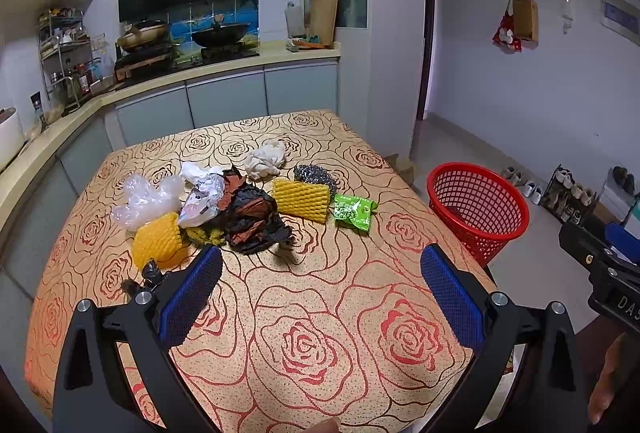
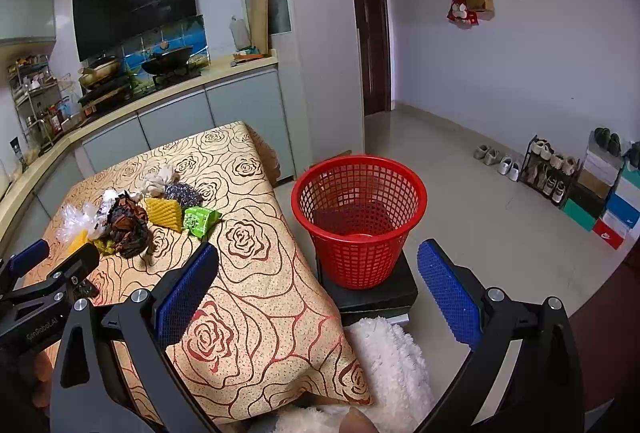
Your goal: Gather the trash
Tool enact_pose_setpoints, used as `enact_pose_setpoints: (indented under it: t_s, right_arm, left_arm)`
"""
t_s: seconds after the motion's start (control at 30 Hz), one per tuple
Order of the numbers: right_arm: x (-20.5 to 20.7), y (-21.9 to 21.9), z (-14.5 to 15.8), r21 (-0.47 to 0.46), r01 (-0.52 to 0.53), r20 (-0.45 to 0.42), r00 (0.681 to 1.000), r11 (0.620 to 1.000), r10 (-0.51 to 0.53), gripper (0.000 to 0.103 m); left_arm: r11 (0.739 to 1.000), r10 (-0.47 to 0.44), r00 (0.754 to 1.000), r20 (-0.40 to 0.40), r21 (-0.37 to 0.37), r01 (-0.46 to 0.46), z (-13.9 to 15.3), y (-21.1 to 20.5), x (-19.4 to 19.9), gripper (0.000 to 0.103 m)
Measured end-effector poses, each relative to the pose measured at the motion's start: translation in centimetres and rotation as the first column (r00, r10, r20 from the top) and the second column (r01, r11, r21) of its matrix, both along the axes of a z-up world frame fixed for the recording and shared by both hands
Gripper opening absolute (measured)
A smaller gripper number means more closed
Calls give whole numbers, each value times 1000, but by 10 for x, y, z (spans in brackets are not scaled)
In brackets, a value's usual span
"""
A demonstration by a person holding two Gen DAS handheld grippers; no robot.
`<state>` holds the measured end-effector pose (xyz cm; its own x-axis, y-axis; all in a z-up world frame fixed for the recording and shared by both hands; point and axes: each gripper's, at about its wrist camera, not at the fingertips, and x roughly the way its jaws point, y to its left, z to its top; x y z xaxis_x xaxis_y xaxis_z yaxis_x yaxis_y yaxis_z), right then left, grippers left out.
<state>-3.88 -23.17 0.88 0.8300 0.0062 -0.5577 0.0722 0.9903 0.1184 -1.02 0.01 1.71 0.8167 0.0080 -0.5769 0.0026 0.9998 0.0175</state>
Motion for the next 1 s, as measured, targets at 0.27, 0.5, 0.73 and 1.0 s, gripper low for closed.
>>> enact_pose_setpoints:
  t_s: [0.27,0.5,0.73,1.0]
  right_arm:
    - [1,0,0,-1,1,0,1000,1000,-1,97]
    - [1,1,0,-1,-1,2,1000,1000,1,97]
    - [5,4,1,3,-13,7,1000,1000,13,97]
    - [10,3,-1,11,-30,1,1000,999,30,97]
  left_arm:
    - [1000,0,1000,-1,0,0,0,0,0,96]
    - [1000,1,1000,4,-3,-1,0,1,0,96]
    - [1000,9,1000,7,-4,-9,0,2,1,96]
    - [1000,25,1000,9,-4,-25,-2,6,3,96]
